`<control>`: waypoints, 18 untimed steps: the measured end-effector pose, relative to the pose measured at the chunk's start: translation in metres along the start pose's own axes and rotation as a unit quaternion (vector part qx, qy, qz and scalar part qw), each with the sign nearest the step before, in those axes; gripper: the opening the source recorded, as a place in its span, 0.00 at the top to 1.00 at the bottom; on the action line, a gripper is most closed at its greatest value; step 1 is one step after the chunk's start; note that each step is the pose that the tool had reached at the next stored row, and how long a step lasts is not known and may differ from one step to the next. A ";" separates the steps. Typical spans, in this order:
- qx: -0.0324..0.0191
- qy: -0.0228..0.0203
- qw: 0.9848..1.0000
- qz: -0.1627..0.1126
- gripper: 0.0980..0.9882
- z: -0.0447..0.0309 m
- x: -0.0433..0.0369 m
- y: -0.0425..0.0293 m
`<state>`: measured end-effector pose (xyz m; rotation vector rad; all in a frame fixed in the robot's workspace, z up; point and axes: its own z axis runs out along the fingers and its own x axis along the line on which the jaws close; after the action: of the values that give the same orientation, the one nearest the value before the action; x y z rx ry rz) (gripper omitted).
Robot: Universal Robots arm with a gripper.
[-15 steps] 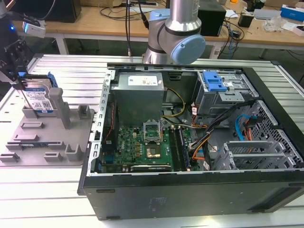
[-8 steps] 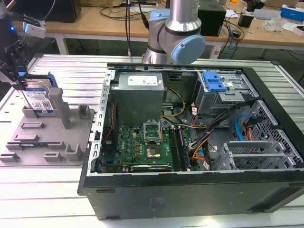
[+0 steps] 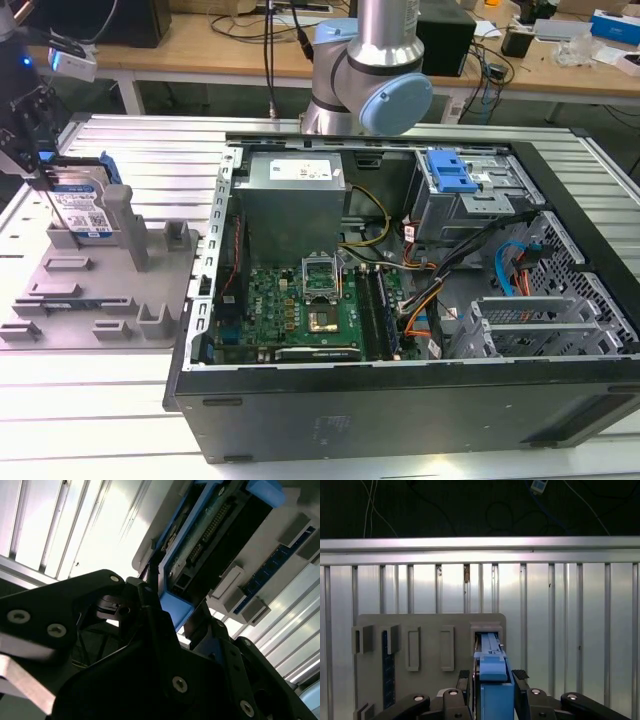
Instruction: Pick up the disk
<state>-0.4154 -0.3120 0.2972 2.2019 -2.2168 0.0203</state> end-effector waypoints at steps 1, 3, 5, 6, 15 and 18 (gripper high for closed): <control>0.000 0.000 1.000 0.000 0.60 0.0000 0.0000 0.0000; 0.000 0.000 1.000 0.000 0.60 0.0000 0.0000 0.0000; 0.000 0.000 1.000 0.000 0.69 0.0000 0.0000 0.0000; 0.000 0.000 1.000 0.000 0.70 0.0001 0.0000 0.0000; 0.000 0.000 1.000 0.000 0.70 0.0001 0.0000 0.0000; 0.000 0.000 1.000 0.000 0.70 0.0002 0.0000 0.0000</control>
<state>-0.4154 -0.3120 0.2971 2.2019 -2.2168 0.0203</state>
